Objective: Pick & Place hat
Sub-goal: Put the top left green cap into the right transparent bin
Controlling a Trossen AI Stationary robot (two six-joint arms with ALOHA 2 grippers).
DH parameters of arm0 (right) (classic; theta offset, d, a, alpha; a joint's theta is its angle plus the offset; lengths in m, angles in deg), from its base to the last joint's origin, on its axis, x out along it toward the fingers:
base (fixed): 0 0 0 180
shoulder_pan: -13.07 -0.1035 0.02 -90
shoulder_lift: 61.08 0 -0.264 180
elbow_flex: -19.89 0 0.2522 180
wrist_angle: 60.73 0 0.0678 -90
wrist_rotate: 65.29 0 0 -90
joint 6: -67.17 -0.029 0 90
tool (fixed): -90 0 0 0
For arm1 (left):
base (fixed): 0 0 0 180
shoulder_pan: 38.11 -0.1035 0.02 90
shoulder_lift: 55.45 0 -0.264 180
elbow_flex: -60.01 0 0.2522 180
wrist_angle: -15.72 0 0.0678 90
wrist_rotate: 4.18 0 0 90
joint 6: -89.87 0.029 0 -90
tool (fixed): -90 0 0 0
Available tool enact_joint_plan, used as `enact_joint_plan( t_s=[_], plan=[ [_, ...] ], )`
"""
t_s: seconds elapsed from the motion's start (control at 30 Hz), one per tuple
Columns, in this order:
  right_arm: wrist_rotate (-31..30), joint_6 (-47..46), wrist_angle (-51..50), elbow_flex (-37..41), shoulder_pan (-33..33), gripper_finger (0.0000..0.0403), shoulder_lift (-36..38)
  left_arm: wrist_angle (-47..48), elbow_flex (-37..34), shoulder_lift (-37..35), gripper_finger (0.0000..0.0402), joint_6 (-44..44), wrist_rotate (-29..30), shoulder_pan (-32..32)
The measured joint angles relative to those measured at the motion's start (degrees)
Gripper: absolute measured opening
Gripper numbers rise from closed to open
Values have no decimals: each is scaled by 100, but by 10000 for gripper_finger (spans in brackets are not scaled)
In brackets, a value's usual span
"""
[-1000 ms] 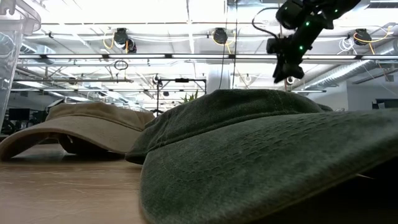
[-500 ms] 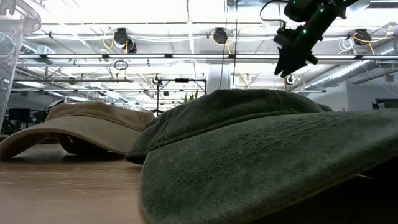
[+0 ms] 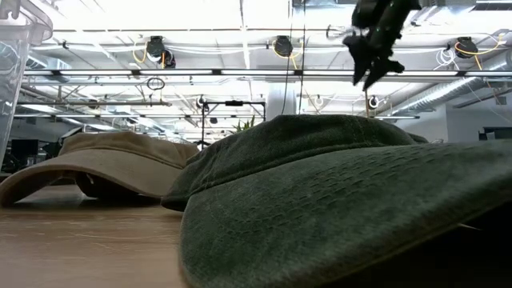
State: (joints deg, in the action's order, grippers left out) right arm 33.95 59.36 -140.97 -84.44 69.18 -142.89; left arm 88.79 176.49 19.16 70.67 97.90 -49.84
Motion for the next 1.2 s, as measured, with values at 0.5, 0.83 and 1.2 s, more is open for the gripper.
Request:
enact_joint_plan(
  t_s=[0.5,0.83,1.2],
  plan=[
    [-27,-63,-242,323,169,244,-382,2,0,-1,152,126,-249,0],
    [-468,-757,407,946,141,262,-720,146,-2,-61,152,412,-327,2],
    [-265,-1574,1529,1635,158,231,-716,552,-2,-360,152,975,-308,-159]
  ],
)
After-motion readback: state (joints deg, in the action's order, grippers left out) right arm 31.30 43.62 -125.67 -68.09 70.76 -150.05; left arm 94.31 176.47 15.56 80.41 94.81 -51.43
